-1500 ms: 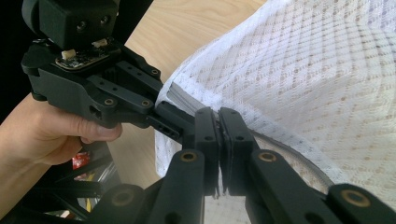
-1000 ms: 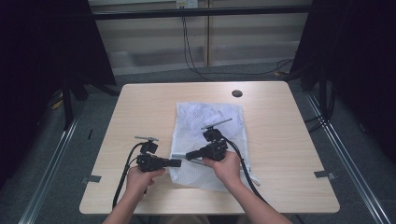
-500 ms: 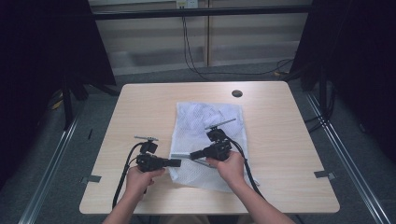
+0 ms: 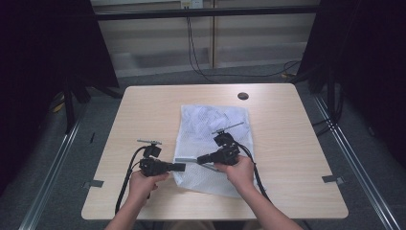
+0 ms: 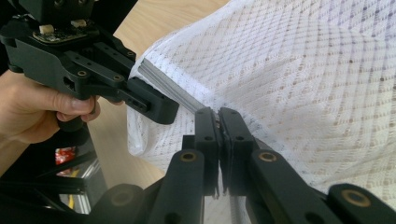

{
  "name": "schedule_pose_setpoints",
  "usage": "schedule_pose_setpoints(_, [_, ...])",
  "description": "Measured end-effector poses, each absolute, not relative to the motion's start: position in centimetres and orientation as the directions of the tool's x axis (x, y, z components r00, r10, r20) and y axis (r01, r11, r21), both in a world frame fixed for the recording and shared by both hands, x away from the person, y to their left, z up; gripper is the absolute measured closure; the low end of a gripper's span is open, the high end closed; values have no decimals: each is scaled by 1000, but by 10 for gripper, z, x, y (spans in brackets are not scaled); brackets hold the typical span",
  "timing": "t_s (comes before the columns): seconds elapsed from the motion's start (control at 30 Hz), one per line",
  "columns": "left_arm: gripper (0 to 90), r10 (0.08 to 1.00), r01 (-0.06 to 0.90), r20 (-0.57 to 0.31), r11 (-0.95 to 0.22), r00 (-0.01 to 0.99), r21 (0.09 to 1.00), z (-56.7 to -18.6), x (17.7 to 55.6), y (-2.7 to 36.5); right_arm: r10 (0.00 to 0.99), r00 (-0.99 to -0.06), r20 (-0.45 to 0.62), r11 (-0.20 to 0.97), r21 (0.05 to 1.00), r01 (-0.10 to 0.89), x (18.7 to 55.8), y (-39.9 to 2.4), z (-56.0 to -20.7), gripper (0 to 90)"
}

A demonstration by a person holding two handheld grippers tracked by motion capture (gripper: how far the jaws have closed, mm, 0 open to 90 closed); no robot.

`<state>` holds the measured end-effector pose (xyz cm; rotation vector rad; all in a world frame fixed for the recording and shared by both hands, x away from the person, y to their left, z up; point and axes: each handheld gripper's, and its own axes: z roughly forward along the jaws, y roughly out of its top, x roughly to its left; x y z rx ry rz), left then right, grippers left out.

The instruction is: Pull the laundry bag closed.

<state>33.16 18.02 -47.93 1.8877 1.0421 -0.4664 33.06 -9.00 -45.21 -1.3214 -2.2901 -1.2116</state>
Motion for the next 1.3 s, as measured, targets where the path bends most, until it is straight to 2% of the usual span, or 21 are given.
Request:
schedule_pose_setpoints(0.37, [898, 478, 809, -660, -239, 579, 537, -479, 332, 182, 622, -593, 511, 261, 579, 772, 326, -87, -451, 869])
schedule_pose_setpoints(0.93, [899, 479, 812, -663, -240, 576, 532, -479, 332, 182, 649, -510, 565, 208, 513, 833, 327, -91, -449, 871])
schedule_pose_setpoints(1.3, [899, 479, 812, -663, -235, 576, 535, -479, 332, 182, 646, -496, 581, 190, 506, 841, 327, -99, -449, 870])
